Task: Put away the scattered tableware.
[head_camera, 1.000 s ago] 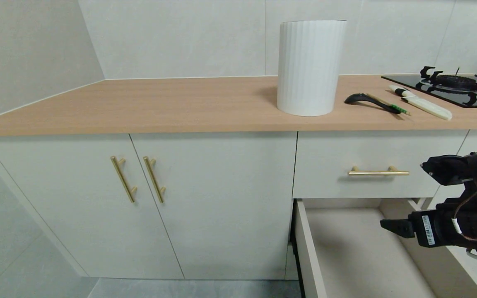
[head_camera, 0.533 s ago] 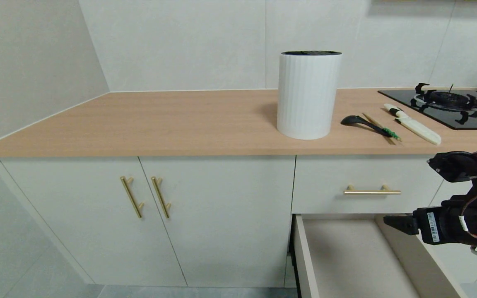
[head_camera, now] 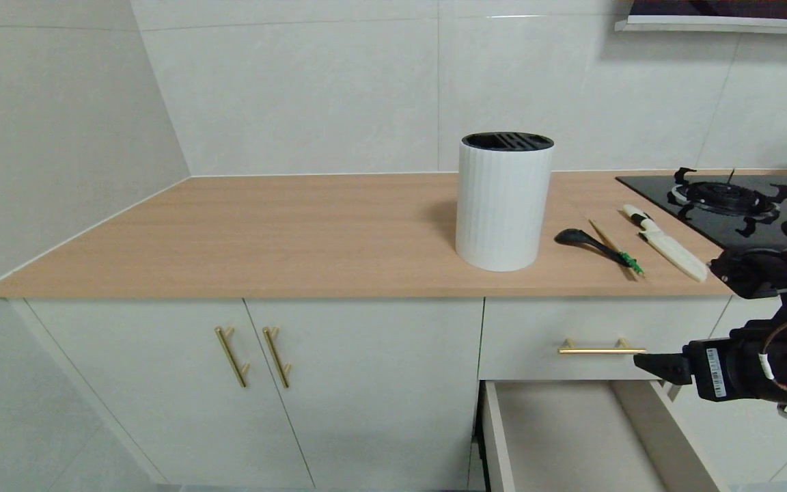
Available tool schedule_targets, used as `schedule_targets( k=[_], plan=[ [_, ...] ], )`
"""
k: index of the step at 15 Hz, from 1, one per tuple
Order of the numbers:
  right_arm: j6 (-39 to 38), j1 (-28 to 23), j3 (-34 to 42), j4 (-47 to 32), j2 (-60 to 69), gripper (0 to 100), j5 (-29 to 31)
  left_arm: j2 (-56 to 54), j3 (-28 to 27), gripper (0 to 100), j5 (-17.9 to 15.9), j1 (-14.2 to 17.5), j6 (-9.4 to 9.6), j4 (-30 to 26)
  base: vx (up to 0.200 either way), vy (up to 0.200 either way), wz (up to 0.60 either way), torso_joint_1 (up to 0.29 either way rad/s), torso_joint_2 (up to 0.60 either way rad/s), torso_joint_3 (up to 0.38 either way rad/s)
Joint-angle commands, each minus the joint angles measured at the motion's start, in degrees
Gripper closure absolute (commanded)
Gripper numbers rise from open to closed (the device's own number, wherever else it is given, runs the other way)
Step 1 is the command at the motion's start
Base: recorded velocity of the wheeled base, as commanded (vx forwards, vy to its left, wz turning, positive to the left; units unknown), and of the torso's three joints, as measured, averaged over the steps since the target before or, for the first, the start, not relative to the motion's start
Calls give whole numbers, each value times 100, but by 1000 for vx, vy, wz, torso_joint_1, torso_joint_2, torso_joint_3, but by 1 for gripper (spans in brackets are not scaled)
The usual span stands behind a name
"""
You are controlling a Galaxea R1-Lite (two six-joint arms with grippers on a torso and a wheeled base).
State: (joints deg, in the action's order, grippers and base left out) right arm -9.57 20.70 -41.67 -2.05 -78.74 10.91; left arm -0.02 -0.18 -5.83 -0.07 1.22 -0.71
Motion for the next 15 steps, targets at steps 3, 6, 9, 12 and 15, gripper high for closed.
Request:
schedule_targets(
  k=[3, 6, 9, 12, 15],
  plan=[
    [351, -92, -131, 460, -80, 0, -72, 2, 1, 0, 3, -1, 1, 0, 0, 0, 0, 31, -75, -44],
    [421, -207, -852, 688, -520, 0, -72, 2, 1, 0, 3, -1, 1, 0, 0, 0, 0, 0, 0, 0],
    [412, -374, -1511, 706, -1056, 0, -19, 2, 1, 0, 3, -1, 1, 0, 0, 0, 0, 0, 0, 0],
    [386, -523, -1669, 820, -1504, 0, -10, 2, 1, 0, 3, -1, 1, 0, 0, 0, 0, 0, 0, 0],
    [386, -796, -1616, 1576, -1908, 0, 78, 2, 1, 0, 3, -1, 1, 0, 0, 0, 0, 0, 0, 0]
  ],
)
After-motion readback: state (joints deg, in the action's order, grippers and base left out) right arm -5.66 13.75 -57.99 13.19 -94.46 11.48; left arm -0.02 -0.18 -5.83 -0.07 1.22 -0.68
